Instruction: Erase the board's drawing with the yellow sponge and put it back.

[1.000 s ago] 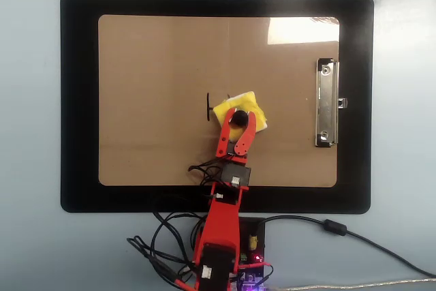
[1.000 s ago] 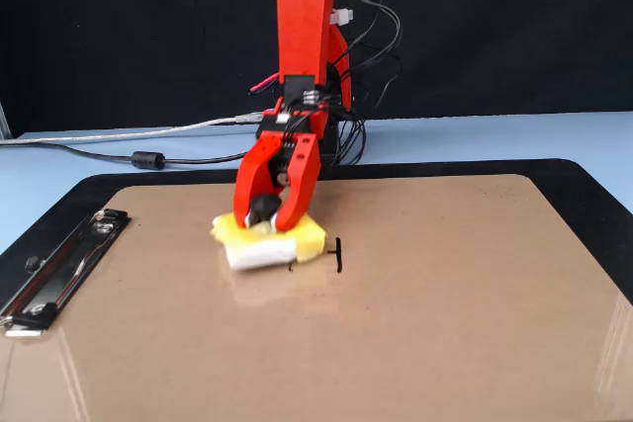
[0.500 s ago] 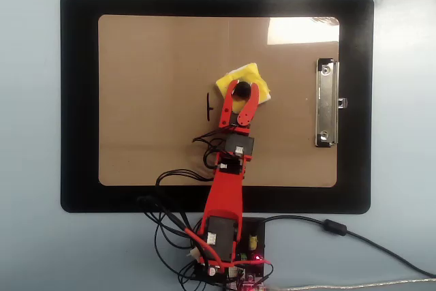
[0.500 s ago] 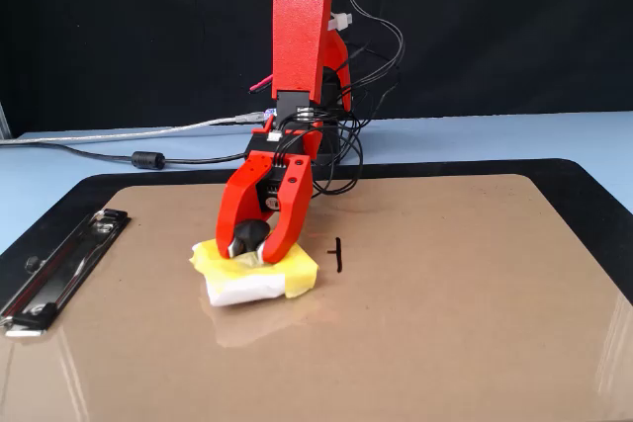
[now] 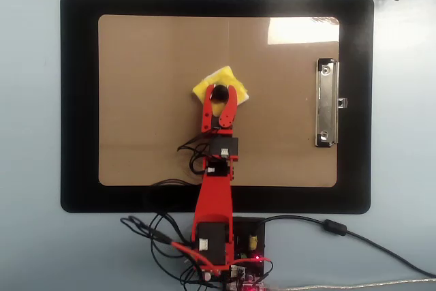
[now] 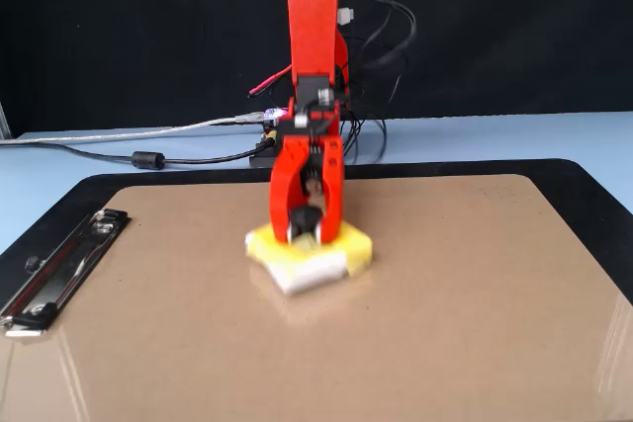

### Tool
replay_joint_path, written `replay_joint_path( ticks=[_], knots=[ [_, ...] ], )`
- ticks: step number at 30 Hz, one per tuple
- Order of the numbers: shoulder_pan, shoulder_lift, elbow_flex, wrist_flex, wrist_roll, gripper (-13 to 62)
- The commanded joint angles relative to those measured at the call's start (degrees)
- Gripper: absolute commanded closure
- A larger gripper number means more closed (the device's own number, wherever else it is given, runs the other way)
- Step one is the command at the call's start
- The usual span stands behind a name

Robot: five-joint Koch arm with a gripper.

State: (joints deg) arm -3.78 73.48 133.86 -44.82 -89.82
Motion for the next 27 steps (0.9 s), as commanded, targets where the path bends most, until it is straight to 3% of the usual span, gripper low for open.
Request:
replay_joint_path(
  ticks=[1, 4, 10, 14, 17, 23, 27],
  knots=[
    [-0.6, -5.0, -3.8, -0.8, -2.0, 57.6],
    [-0.5, -5.4, -3.4, -1.2, -2.0, 57.6],
    [-4.8, 17.8, 21.6, -1.1, -2.0, 57.6],
    [-9.9, 25.1, 27.9, -0.8, -2.8, 57.6],
    [-10.9, 20.9, 23.7, -0.7, -5.0, 57.6],
    [-8.3, 0.4, 2.0, -0.7, -5.2, 57.6],
    [-3.5, 1.7, 6.5, -1.4, -4.9, 57.6]
  ],
)
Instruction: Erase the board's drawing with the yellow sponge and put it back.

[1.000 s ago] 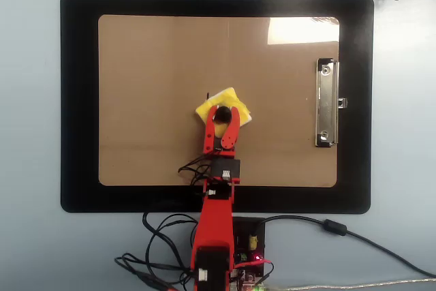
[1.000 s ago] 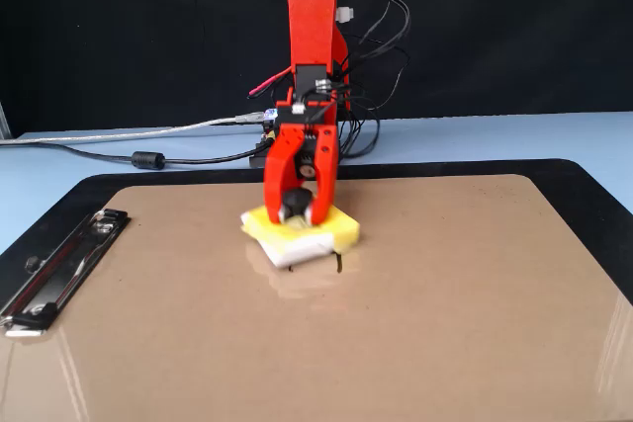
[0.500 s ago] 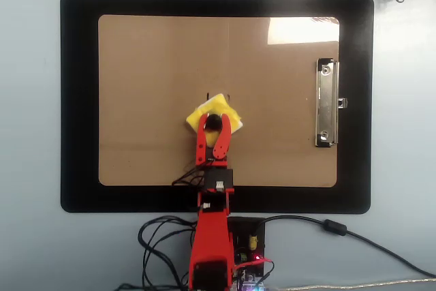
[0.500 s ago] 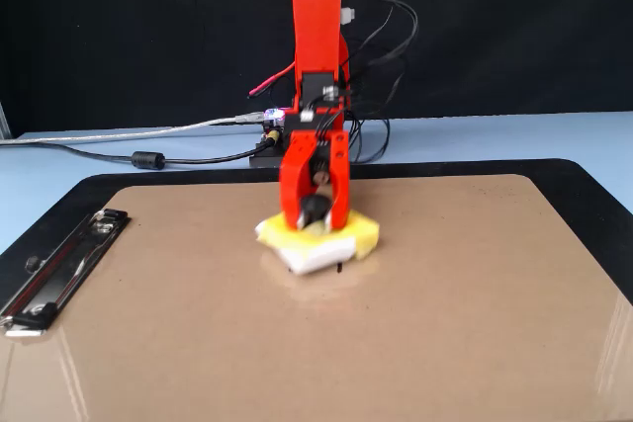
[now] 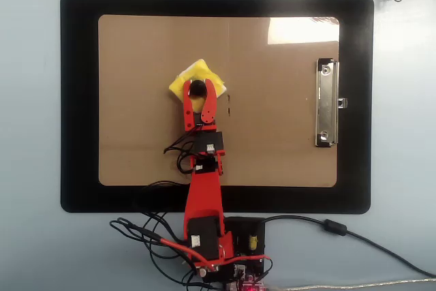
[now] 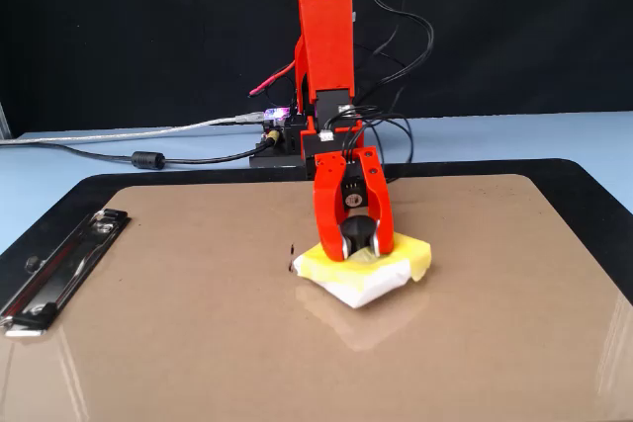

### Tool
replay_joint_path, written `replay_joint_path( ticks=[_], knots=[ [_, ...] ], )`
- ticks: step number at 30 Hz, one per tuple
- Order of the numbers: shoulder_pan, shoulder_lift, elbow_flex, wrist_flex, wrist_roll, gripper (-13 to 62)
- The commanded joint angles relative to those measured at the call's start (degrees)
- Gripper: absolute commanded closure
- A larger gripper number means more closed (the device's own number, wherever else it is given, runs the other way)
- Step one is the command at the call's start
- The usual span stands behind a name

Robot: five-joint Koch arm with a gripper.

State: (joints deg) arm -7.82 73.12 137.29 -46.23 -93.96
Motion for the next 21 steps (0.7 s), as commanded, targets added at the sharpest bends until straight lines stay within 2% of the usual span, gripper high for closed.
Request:
replay_joint_path(
  ticks=[1, 6, 8, 11, 17, 19, 21],
  knots=[
    [0.5, 5.3, 6.9, 0.1, -0.8, 57.6],
    [0.4, 26.3, 25.9, 1.0, -1.0, 57.6],
    [0.4, 27.6, 26.5, 1.4, -0.9, 57.6],
    [0.5, 20.6, 18.5, 3.3, -0.9, 57.6],
    [5.5, -1.8, -6.4, 4.7, -0.9, 57.6],
    [7.9, -4.0, -7.2, 4.4, -0.6, 57.6],
    [8.4, -0.8, -0.9, 3.5, -0.7, 57.6]
  ],
)
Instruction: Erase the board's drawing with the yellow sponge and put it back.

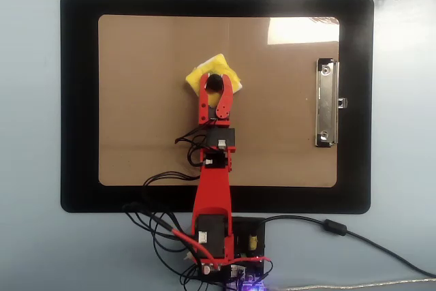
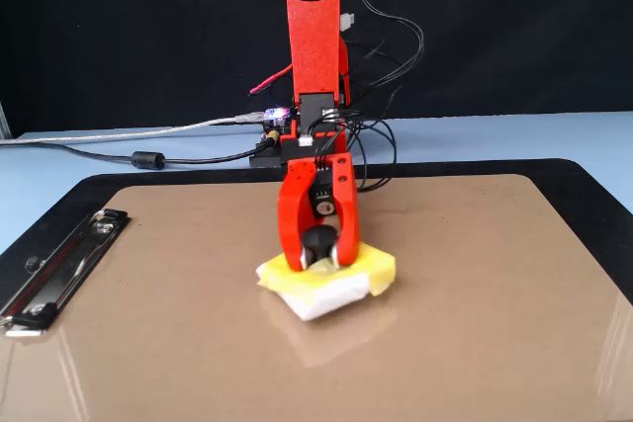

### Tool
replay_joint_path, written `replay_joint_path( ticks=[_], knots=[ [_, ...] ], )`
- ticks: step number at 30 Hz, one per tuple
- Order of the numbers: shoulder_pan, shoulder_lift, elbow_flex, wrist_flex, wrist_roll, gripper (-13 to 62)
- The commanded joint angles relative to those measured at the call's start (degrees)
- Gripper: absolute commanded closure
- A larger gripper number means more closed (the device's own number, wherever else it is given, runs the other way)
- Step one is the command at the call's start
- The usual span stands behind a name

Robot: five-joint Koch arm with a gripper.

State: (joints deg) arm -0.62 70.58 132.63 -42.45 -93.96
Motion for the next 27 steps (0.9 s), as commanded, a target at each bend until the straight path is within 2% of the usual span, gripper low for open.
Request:
replay_joint_path(
  ticks=[1, 6, 9, 12, 19, 21, 27],
  knots=[
    [1.2, 5.0, 7.6, -0.8, -0.6, 57.6],
    [1.5, 25.0, 28.1, -1.4, -0.4, 57.6],
    [3.2, 30.0, 31.0, -0.9, -0.4, 57.7],
    [4.9, 23.6, 24.5, -0.8, 0.3, 57.6],
    [6.7, -2.7, -1.7, -1.7, 1.0, 57.7],
    [6.7, -1.9, 0.2, -1.8, 1.0, 57.6],
    [6.3, 19.4, 25.4, -4.6, 1.0, 57.6]
  ],
)
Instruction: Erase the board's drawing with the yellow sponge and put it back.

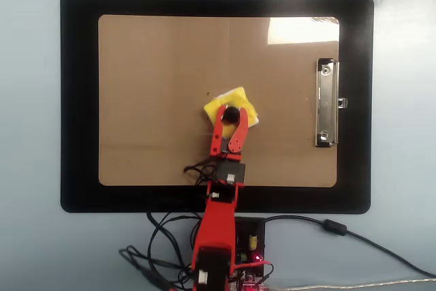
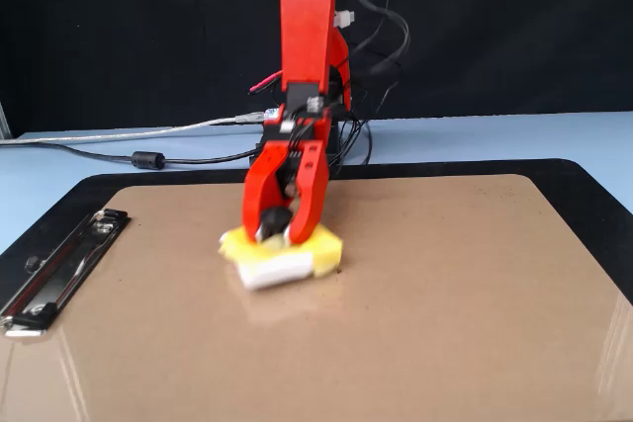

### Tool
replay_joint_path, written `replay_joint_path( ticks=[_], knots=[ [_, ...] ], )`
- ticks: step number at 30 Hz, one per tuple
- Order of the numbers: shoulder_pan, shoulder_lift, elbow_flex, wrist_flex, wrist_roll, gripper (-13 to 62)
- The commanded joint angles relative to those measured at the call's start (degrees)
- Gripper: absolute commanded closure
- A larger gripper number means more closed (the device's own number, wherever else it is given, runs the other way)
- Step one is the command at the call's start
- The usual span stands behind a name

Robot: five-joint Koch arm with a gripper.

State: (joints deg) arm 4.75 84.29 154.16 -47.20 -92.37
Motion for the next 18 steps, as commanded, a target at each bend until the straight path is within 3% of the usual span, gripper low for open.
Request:
replay_joint_path(
  ticks=[1, 4, 6, 14, 18],
  knots=[
    [1.0, 8.9, 6.9, 0.3, -0.5, 57.6],
    [0.7, 14.1, 10.6, 0.7, -0.5, 57.6],
    [0.7, 11.3, 5.8, 1.0, -0.6, 57.6],
    [0.9, -20.8, -28.9, 1.1, -0.5, 57.6],
    [1.2, -15.9, -20.5, 0.4, -0.6, 57.6]
  ],
)
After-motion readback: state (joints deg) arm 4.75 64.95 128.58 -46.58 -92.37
